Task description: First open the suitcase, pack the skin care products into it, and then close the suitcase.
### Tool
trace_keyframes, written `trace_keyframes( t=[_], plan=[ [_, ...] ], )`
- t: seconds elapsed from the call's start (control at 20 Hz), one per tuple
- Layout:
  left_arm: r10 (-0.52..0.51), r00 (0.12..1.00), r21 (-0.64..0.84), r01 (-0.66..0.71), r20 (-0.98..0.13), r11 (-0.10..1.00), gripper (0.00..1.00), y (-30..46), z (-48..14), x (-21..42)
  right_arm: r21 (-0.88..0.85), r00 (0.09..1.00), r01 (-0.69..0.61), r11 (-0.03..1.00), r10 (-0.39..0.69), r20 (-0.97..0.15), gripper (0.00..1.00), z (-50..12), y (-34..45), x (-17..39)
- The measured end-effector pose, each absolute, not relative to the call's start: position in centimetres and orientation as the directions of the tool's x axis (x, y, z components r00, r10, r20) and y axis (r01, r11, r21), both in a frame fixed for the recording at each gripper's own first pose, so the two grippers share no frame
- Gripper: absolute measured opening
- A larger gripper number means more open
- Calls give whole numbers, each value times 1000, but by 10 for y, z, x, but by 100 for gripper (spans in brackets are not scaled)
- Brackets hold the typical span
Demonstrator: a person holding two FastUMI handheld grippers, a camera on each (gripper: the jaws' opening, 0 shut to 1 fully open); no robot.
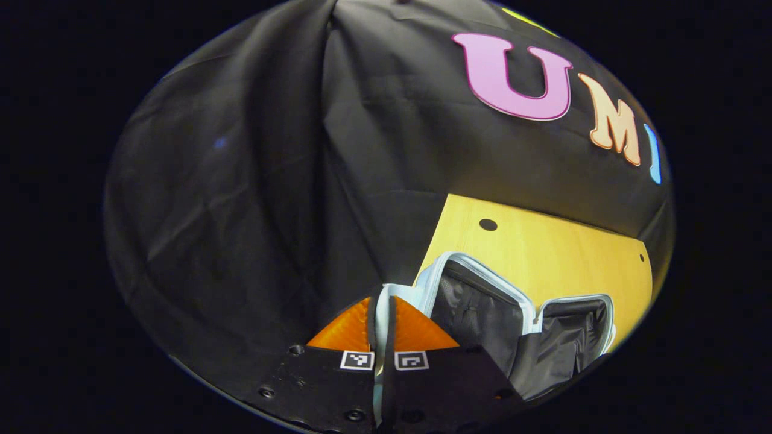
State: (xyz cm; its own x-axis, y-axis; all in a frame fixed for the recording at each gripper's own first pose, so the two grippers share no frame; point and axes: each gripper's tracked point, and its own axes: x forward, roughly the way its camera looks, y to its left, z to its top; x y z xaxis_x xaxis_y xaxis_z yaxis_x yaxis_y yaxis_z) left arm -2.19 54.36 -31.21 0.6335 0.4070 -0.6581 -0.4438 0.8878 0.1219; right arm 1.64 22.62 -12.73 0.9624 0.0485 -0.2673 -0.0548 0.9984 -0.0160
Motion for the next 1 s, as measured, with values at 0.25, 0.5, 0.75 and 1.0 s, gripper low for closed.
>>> trace_keyframes(
  t=[0.25,0.5,0.75,1.0],
  plan=[
    [414,565,114,-490,-714,864,0,555,-369,-35,-10,957,-73,997,67,-282,98,-123,234,10],
    [449,538,100,-556,-713,825,1,562,-395,-40,-20,952,-69,997,60,-300,98,-126,230,9],
    [534,491,175,-602,-689,779,20,576,-408,-46,5,942,-82,997,79,-326,98,-129,232,11],
    [590,553,140,-649,-589,748,63,568,-392,-23,17,952,-94,995,95,-290,98,-116,226,14]
  ],
)
